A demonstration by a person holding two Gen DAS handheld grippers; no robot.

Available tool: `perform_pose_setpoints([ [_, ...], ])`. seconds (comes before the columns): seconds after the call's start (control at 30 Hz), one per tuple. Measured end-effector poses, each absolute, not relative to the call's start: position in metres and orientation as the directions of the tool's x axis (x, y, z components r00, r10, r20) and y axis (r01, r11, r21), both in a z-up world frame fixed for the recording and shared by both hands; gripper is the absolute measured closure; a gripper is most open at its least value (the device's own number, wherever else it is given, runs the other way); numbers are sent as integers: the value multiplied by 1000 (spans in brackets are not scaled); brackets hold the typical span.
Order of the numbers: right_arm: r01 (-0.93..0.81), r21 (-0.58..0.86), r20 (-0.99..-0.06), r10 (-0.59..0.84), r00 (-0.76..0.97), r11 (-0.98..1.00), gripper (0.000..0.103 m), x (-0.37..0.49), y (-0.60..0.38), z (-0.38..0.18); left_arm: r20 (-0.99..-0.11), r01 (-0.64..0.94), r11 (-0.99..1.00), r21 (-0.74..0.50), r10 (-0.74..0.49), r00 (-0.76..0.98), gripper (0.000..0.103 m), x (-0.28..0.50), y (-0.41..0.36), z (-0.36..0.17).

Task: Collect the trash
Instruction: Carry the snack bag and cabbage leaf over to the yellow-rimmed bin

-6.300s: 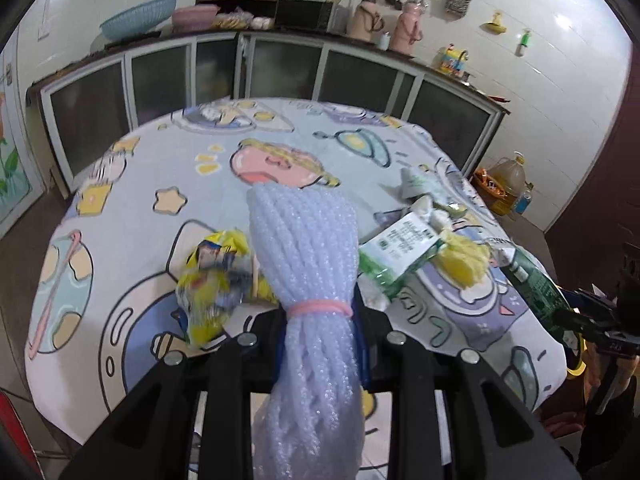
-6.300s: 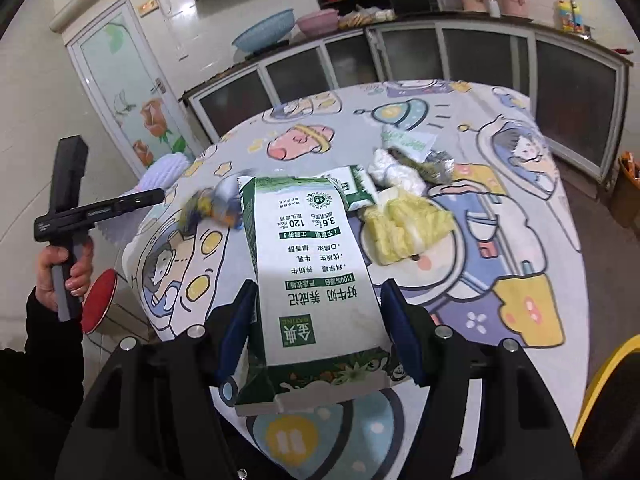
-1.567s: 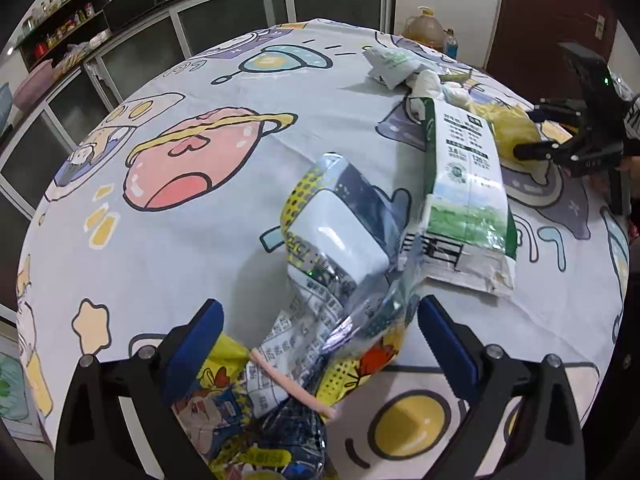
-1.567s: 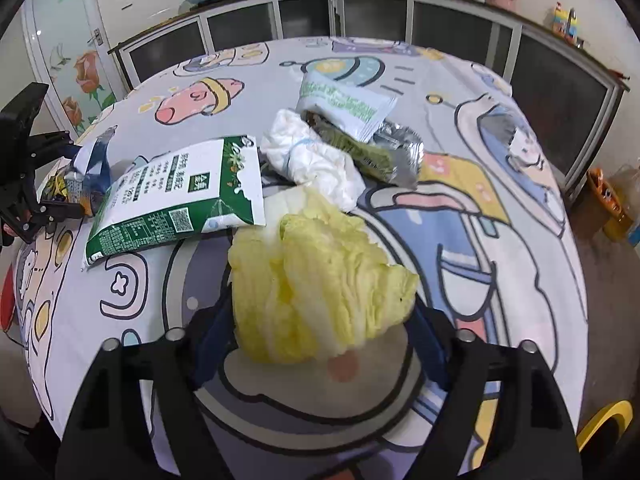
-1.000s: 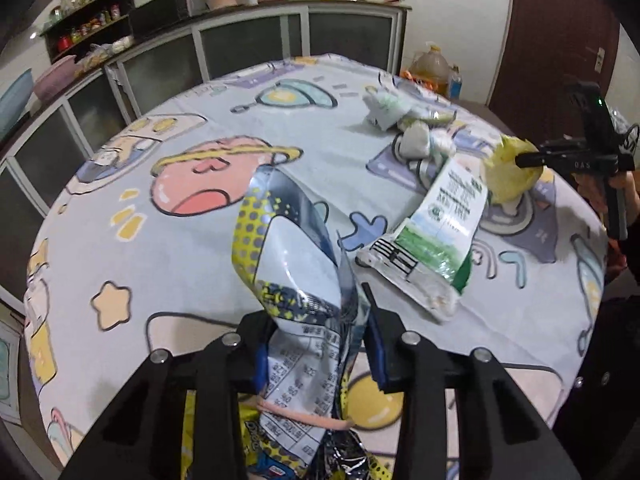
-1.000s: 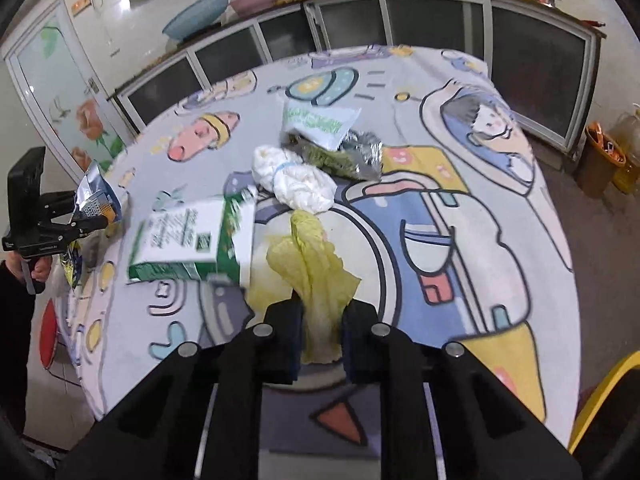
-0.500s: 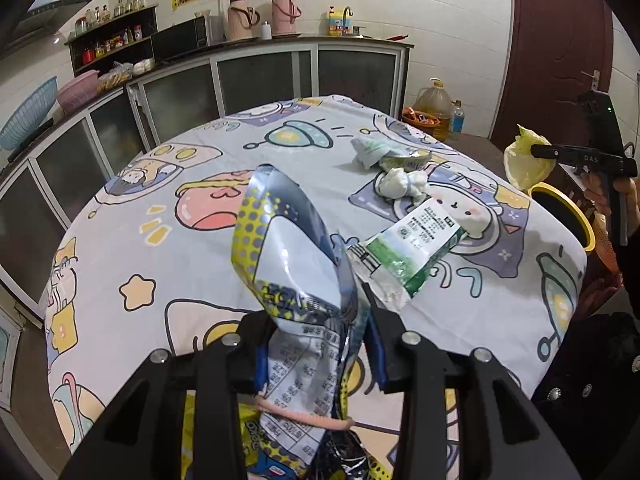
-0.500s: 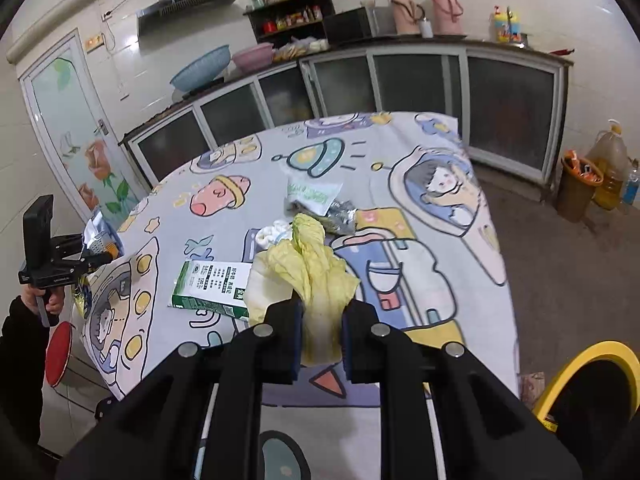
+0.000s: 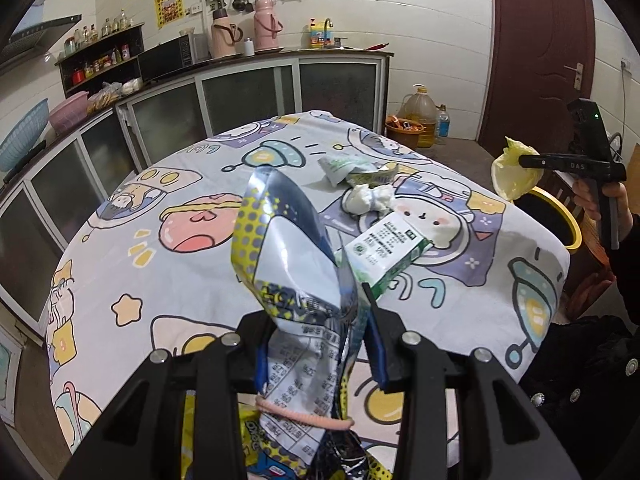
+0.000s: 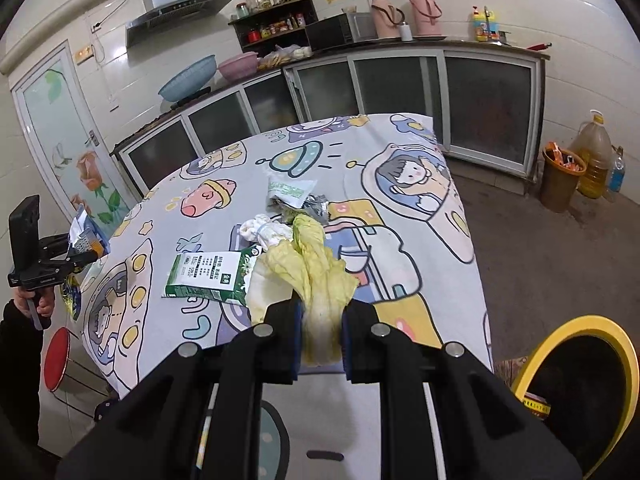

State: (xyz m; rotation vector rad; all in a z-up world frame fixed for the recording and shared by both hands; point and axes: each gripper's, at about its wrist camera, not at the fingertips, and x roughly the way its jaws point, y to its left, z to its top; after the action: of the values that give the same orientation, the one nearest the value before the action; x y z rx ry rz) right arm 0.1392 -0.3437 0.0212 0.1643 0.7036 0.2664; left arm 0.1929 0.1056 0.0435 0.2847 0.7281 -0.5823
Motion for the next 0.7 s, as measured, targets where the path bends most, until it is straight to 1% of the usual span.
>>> perform_pose_setpoints([
  [0.33,-145,254,-606,274,747,956,88,115,-369,18,-693,623,781,40,-427,581,68,184,79,45],
  [0.7,-62,279,-586,221,780,958,88,83,-414,16,-689,730,683,18,-520,504,67,177,-3,39],
])
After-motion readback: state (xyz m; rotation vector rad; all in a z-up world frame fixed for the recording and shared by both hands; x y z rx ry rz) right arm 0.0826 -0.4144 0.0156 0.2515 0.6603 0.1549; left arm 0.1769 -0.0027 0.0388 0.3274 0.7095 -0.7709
